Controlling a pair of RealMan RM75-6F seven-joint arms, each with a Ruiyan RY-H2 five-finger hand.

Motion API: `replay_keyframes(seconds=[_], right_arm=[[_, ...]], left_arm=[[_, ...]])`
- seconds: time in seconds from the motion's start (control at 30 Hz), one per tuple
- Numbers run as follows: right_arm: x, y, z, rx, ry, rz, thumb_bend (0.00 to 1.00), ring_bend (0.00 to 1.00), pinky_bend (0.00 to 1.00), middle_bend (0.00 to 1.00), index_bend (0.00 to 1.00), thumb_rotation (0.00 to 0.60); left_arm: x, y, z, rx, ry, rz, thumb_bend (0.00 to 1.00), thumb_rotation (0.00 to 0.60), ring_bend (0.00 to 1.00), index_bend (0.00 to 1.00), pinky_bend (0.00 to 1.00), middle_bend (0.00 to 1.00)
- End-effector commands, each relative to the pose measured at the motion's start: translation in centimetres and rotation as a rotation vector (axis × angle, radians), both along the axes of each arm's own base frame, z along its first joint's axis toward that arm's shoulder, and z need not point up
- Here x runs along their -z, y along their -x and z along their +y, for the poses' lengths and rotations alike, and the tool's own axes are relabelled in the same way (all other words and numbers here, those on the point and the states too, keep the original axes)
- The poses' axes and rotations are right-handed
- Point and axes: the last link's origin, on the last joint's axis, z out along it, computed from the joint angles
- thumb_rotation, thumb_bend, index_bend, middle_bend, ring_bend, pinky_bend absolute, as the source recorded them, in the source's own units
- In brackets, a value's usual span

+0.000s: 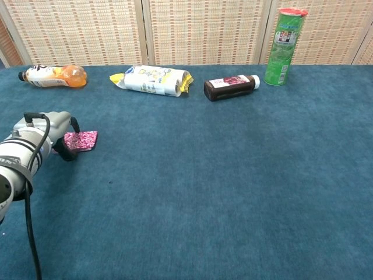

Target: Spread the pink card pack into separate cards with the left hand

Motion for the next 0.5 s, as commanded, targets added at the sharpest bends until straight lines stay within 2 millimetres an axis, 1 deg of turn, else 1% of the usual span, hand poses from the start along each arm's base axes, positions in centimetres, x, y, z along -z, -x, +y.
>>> replay_keyframes(seconds=[0.03,0.13,0.3,0.4,0.5], right_arm=[[0.00,0.00,0.00,0.000,0.000,0.000,0.59,0.70,0.96,0.62,0.76,0.600],[0.01,0.01,-0.02,0.000,-0.001,-0.001,0.59,0.70,0.96,0.62,0.76,0.600],[0.01,0.01,0.00,0.000,-0.001,-0.001,0.59,0.70,0.96,0.62,0.76,0.600],[0.02,0.01,-0.05,0.000,-0.001,-0.001,0.59,0.70,0.96,0.62,0.76,0.600],[0.03,0.01,-0.08,0.001,-0.001,-0.002,0.59,0.70,0.96,0.62,0.76,0.600]], left_arm=[[0.07,0.02,-0.03,0.005,-0.005,-0.002,0.39,0.600,1.00,0.25,1.00,1.00],[0.06,0.03,-0.03,0.012,-0.014,-0.009,0.39,0.600,1.00,0.30,1.00,1.00],[-0.07,0.16,-0.06,0.028,-0.033,-0.021,0.39,0.600,1.00,0.45,1.00,1.00],[-0.25,0.22,-0.10,0.034,-0.042,-0.031,0.39,0.600,1.00,0.50,1.00,1.00],[-0.48,0.22,-0.24,0.044,-0.050,-0.041,0.39,0.600,1.00,0.53,1.00,1.00]])
